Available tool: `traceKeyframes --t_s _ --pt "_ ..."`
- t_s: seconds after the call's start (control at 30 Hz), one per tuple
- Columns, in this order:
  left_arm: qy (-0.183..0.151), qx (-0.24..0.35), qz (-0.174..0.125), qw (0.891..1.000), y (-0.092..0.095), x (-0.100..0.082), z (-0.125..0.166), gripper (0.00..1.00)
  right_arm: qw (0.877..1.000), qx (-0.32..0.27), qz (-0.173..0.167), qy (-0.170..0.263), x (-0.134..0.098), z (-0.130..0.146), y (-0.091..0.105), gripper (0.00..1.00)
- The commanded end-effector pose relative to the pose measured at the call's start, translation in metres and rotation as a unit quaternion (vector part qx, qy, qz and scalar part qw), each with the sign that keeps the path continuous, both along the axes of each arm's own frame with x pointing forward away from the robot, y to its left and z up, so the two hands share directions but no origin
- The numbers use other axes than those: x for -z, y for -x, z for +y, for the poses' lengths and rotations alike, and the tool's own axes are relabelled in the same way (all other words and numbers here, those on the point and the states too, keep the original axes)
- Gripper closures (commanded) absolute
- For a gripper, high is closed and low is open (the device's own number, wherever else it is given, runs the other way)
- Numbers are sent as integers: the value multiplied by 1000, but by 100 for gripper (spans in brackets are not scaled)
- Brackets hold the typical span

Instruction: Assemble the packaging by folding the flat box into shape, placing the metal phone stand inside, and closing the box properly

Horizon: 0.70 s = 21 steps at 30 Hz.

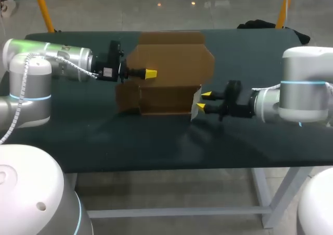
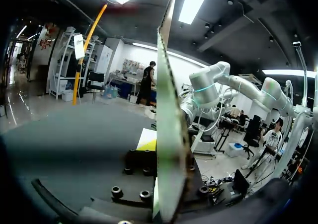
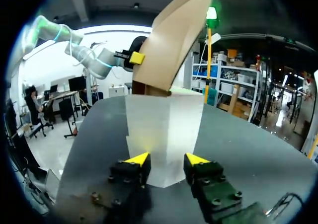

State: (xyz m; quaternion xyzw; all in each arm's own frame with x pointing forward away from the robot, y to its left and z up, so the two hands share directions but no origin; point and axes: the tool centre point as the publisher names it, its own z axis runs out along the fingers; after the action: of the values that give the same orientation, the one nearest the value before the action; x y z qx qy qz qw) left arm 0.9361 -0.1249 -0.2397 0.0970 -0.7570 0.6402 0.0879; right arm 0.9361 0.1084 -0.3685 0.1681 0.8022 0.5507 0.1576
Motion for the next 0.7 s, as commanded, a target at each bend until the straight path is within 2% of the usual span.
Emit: traceKeyframes --t_s 0.03,0.43,0.6,0.7 --pt "0 1 0 1000 0 3 -1 100 1000 6 -4 0 2 9 0 52" --pt "0 1 0 1000 0 3 -1 100 999 41 -4 -3 2 17 2 51" --pt "0 1 0 1000 0 3 -1 100 998 64 -3 -11 3 19 2 48" --pt "0 1 0 1000 0 3 -1 100 997 79 -4 -14 2 20 2 51"
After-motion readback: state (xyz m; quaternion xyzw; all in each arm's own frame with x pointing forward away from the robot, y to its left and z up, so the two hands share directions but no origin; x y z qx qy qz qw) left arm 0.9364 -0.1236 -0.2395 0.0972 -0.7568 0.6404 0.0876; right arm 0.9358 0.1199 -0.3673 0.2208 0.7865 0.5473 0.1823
